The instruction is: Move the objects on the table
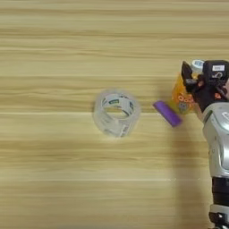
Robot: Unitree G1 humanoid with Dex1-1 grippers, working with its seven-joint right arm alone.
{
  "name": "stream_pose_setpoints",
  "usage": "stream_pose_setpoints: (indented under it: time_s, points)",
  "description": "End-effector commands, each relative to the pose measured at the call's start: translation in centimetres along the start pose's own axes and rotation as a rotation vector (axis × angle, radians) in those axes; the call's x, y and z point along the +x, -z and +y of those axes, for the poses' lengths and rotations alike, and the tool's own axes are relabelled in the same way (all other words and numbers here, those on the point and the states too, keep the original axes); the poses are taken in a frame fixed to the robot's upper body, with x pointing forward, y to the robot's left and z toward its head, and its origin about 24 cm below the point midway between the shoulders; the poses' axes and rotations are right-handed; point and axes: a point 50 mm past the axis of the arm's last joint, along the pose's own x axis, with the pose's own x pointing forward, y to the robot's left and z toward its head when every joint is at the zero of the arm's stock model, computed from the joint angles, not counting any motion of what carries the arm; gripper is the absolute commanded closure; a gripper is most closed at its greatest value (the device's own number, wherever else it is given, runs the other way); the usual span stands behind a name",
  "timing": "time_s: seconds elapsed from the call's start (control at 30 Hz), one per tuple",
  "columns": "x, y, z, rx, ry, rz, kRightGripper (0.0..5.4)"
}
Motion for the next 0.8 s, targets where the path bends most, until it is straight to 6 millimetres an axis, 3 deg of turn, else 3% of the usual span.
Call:
stream_pose_setpoints:
  time_s: [0.03, 0.53, 0.67, 0.8]
  points:
    - [0.7, -2.7, -0.6, -0.039, 0.016, -0.112, 3.58]
    - [0.8, -3.2, -0.5, -0.035, 0.016, -0.126, 3.60]
    - [1.1, -4.9, -0.5, -0.044, 0.010, -0.180, 3.60]
    - [1.7, -8.3, -1.4, -0.043, 0.032, -0.279, 3.60]
